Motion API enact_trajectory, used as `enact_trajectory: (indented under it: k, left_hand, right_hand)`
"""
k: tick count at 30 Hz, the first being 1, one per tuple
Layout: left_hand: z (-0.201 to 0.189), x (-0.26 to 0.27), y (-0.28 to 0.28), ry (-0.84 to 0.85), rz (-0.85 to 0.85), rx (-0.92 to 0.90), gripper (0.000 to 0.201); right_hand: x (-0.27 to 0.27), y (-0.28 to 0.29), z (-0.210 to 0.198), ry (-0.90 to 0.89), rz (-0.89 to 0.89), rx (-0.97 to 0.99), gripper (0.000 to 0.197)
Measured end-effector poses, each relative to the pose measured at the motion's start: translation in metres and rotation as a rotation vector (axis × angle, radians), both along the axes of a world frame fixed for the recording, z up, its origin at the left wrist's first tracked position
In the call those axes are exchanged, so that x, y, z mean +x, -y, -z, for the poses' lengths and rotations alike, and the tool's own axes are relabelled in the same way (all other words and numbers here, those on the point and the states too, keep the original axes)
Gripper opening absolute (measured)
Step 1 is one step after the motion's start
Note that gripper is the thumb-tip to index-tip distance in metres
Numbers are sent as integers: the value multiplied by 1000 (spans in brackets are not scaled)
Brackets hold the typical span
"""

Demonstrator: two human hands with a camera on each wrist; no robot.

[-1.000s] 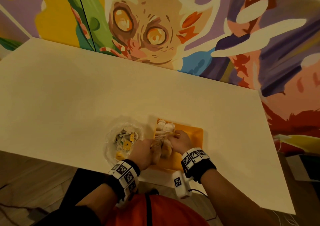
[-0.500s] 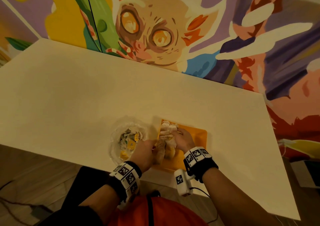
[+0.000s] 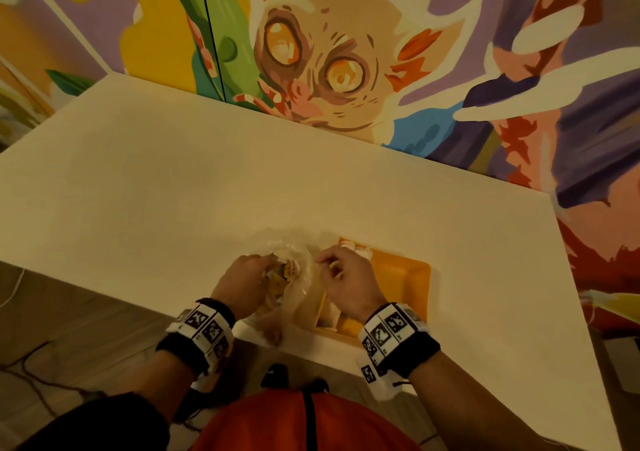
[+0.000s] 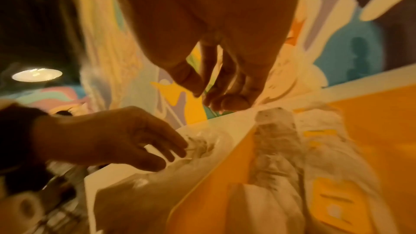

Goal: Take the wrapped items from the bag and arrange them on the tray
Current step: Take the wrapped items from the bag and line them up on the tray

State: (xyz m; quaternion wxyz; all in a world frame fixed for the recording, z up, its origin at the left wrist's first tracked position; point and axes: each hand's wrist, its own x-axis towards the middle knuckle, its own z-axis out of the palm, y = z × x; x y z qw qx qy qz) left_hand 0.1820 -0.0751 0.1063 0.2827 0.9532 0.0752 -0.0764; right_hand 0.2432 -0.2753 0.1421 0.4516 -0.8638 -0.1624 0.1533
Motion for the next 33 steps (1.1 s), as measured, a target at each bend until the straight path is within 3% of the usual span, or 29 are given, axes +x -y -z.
enact_trajectory:
  k: [3,7,10,20,28,33]
  left_hand:
    - [6,2,-3,-58,221,135,46]
    - [9,10,0,-169,341,309,50]
    - [10,15,2,-216,384,415,49]
    - [18,20,2,-174,402,462,35]
    - [15,14,-17,-125,324,212,29]
    - [7,2,-24,-13,62,-253,19]
  right_hand:
    - [-11,-15,-3,26,-344,-222,22]
    - [-22,-29,7,132,-660,-496,28]
    - [-26,-31,20,156,-702,-604,31]
    - [-29,-25,12,173,-731,-536,31]
    - [-31,-25,10,186,-697,-499,26]
    - [-30,-24,9,141,-624,-418,26]
